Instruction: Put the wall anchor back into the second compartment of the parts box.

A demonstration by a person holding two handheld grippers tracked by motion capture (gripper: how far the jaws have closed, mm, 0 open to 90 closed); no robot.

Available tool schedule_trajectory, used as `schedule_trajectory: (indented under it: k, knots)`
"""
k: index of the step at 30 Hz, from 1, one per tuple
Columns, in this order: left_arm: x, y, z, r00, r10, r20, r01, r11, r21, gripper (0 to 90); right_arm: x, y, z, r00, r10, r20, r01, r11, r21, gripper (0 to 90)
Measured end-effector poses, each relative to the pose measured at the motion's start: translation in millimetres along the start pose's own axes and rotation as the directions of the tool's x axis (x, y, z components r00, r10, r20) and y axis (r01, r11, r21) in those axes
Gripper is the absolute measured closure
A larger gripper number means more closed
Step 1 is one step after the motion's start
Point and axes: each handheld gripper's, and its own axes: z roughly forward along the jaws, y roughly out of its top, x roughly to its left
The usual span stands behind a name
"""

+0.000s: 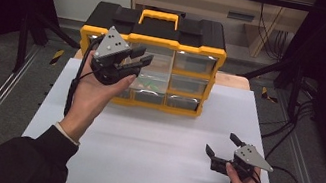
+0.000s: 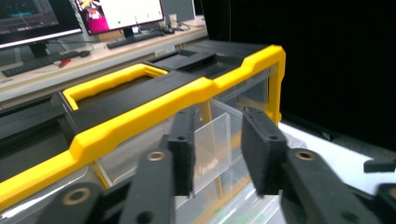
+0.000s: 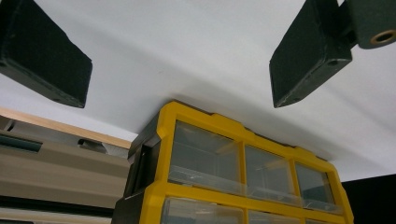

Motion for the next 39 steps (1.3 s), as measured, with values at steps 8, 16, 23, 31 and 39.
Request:
schedule_trajectory:
  k: [8, 16, 23, 31, 39]
  knots:
    - [-8.6, -7.2, -9.7, 0.9997, 0.004, -0.024, -0.005, 0.9997, -0.025, 44.4, 0.4, 0.2, -0.2, 1.0000, -0.001, 0.002, 0.001, 1.000, -0.001, 5.9]
    - [-14.8, -15.5, -19.4, 1.0000, 0.000, -0.007, -0.001, 0.9991, -0.043, 35.6, 0.3, 0.2, 0.0, 1.0000, 0.000, 0.005, 0.000, 1.000, -0.001, 5.1]
    - [-20.8, -25.8, -28.1, 0.9996, -0.013, -0.025, 0.011, 0.9977, -0.066, 25.7, 0.8, 0.1, 0.5, 1.0000, -0.001, 0.002, 0.001, 1.000, -0.003, 5.0]
    - [-24.2, -40.3, -34.3, 0.9974, -0.060, -0.041, 0.056, 0.9958, -0.072, 11.2, 1.0, 0.4, 0.7, 1.0000, -0.005, -0.003, 0.005, 1.000, -0.007, 5.0]
    - [-26.0, -54.9, -39.4, 0.9917, -0.117, -0.053, 0.114, 0.9916, -0.062, 5.5, 1.4, 1.1, -0.6, 1.0000, -0.007, 0.000, 0.007, 1.000, -0.006, 5.0]
